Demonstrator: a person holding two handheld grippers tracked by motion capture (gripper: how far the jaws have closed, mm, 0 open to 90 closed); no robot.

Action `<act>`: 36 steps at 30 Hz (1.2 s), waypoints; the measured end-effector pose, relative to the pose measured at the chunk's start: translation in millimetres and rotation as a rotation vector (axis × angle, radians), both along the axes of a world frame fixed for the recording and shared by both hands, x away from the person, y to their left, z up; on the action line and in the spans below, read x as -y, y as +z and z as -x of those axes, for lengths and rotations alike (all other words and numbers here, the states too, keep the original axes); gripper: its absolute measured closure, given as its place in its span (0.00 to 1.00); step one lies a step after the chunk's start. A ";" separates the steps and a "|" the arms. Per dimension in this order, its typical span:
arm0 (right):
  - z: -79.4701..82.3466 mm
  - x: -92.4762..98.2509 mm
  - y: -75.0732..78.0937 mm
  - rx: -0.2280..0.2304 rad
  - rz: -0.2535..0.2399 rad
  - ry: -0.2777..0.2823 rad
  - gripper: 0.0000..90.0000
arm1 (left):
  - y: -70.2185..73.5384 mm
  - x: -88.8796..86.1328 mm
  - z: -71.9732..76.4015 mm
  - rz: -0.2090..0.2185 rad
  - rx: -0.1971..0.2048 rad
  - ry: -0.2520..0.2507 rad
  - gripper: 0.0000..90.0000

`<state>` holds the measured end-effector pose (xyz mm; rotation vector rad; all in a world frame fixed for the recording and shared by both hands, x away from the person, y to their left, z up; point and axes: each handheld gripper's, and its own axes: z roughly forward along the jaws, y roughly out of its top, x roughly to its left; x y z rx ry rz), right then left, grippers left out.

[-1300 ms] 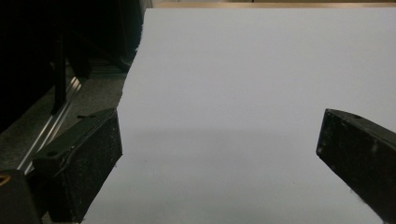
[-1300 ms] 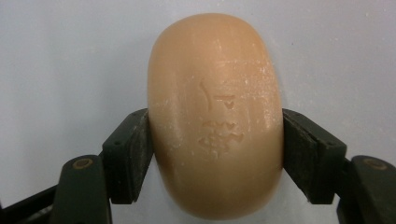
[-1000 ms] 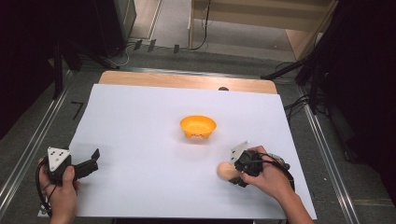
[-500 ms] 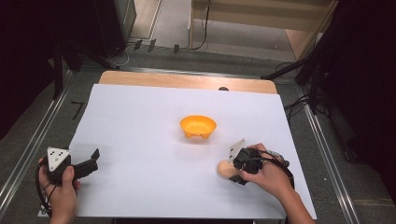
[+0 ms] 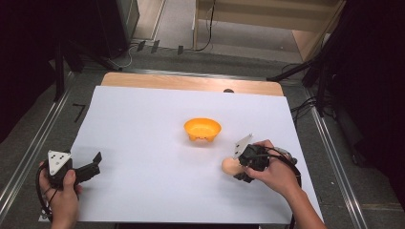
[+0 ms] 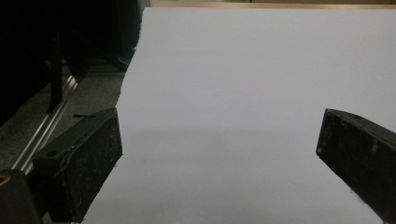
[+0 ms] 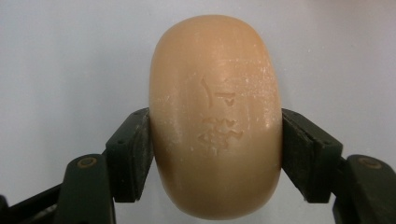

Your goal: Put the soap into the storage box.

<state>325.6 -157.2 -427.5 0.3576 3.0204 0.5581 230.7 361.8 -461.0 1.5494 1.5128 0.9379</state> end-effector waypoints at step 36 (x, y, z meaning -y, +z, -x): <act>-32.7 -24.8 37.9 0.042 -0.011 0.086 0.37 | 0.0 -0.2 0.0 0.004 0.001 -0.004 0.01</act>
